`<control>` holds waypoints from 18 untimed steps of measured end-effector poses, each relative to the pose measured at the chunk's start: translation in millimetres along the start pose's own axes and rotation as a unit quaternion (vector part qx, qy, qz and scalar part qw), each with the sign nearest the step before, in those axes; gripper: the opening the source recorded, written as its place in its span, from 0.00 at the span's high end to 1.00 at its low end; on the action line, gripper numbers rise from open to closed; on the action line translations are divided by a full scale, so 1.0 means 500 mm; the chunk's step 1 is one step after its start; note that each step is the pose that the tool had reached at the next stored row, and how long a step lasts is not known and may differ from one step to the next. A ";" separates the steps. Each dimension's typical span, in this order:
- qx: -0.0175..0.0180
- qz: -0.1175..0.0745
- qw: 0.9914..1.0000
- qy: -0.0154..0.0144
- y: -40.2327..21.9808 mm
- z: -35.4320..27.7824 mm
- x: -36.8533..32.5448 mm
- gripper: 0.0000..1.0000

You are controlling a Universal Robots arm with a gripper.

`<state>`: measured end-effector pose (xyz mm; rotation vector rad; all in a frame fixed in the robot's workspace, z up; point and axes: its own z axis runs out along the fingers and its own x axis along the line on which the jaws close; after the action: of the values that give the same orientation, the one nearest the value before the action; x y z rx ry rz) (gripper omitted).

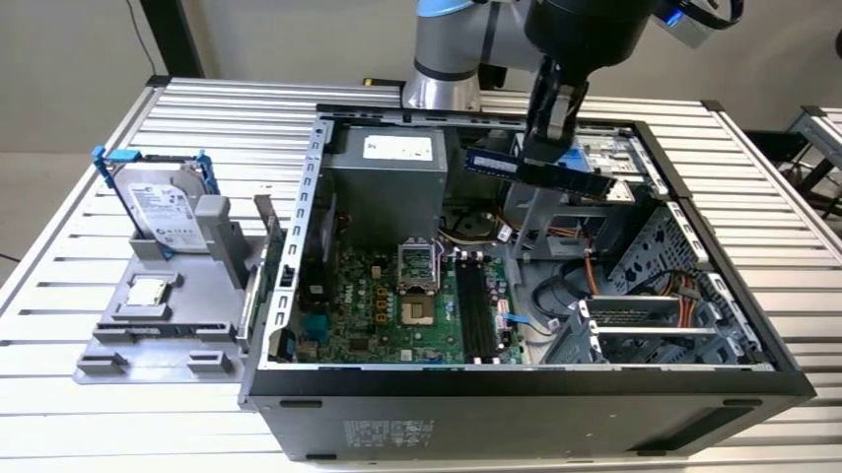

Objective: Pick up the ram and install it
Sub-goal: 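Insert the ram into the slot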

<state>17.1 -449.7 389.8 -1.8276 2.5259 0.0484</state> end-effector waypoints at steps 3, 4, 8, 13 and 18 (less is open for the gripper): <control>0.001 0.016 1.000 0.000 0.000 0.000 0.000 1.00; 0.001 0.022 1.000 0.000 0.000 0.000 0.000 1.00; 0.002 0.046 0.999 0.000 0.000 0.000 0.000 1.00; 0.003 0.077 0.997 -0.001 0.000 0.000 0.000 1.00; 0.004 0.104 0.995 -0.001 0.000 0.000 0.000 1.00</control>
<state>17.1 -449.7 389.8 -1.5526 2.7003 0.0443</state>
